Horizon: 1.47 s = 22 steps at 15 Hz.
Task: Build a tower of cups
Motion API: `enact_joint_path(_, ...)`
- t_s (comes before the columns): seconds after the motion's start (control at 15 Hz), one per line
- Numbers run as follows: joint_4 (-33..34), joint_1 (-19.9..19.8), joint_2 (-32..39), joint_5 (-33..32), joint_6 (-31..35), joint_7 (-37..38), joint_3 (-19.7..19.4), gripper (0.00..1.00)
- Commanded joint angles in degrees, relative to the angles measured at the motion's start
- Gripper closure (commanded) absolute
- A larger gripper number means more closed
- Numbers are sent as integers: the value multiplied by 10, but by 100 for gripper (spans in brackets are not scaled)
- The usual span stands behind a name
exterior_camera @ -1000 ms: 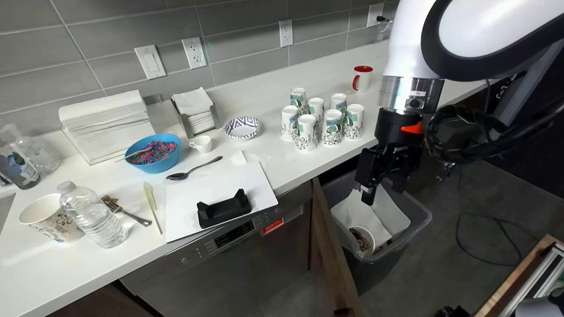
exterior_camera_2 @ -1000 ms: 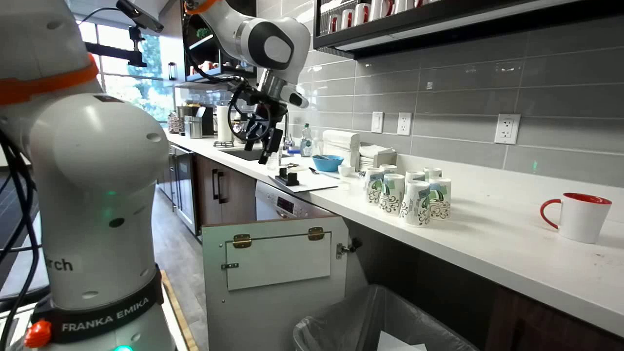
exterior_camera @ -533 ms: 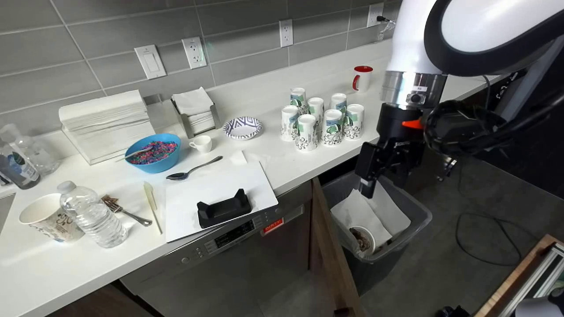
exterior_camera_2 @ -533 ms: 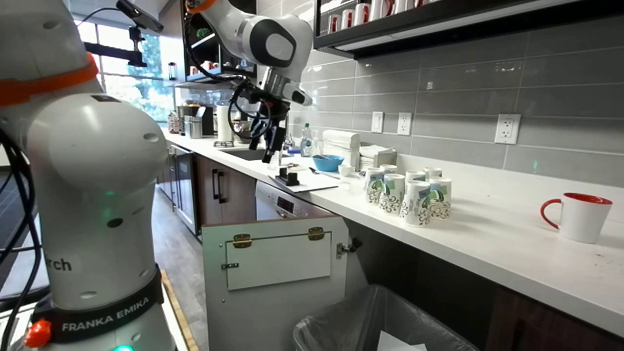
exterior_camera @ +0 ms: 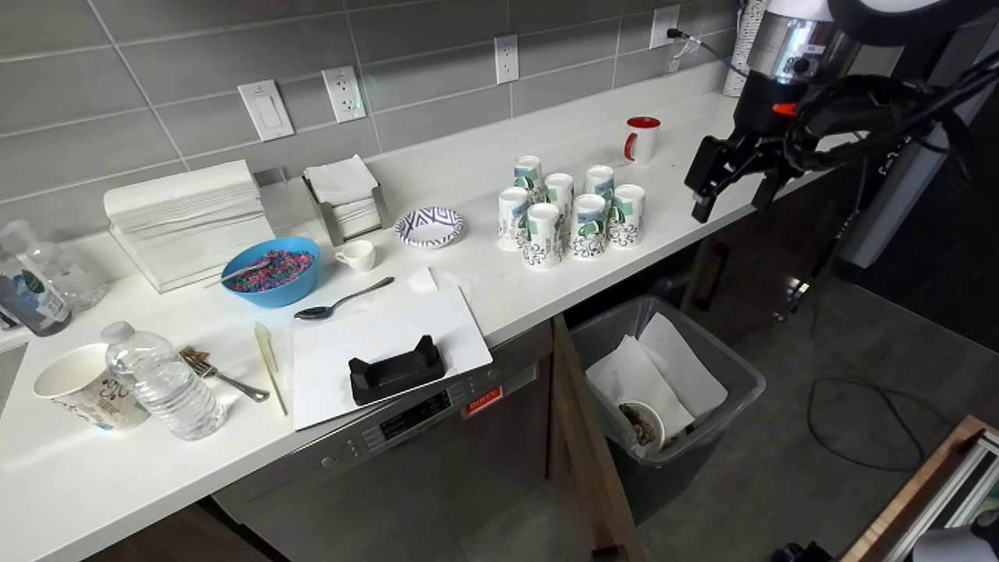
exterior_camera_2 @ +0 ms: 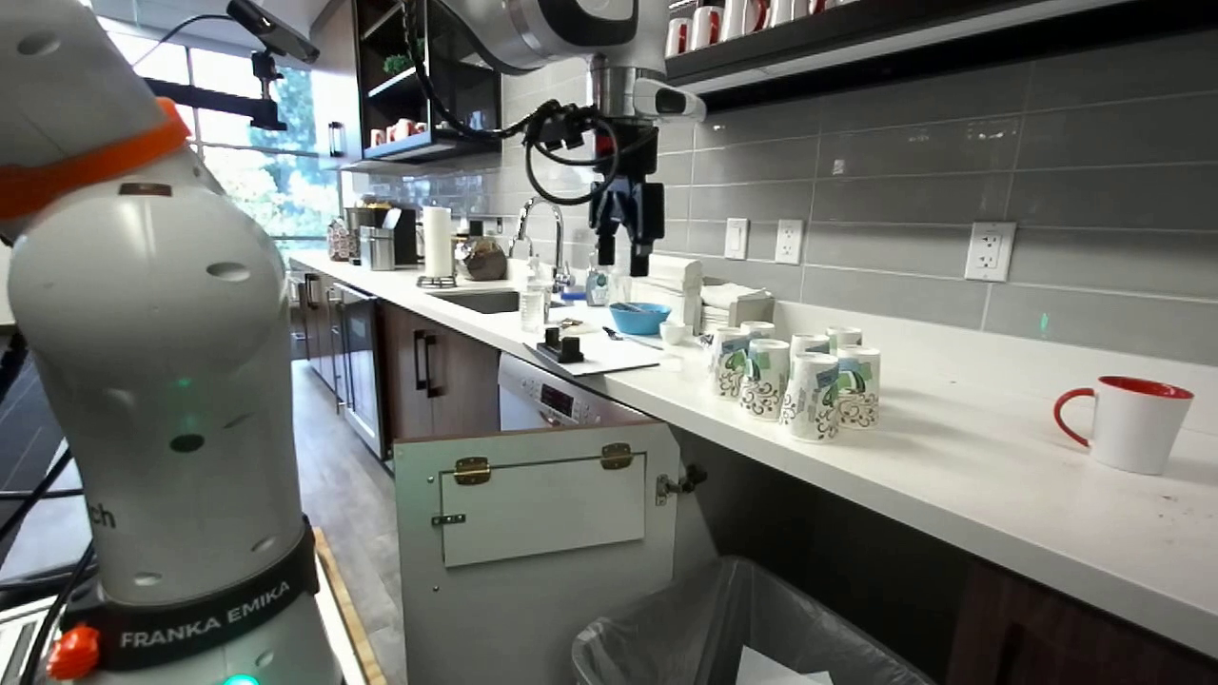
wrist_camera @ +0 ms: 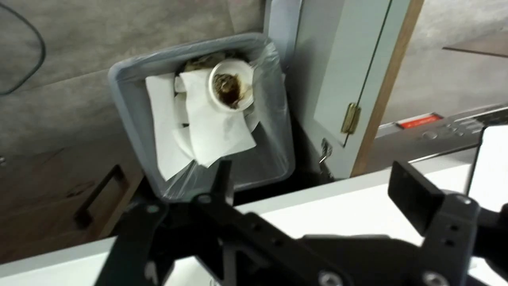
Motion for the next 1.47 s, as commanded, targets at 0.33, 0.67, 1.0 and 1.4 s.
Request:
enact_joint_path(0.33,88,-19,147,-71,161,-13,-14,0)
enact_joint_path(0.67,87,-16,170,-73,200,-7,-19,0)
enact_joint_path(1.0,106,-32,199,-133,198,64,-12,0)
enact_joint_path(1.4,161,-24,254,-158,192,86,-22,0)
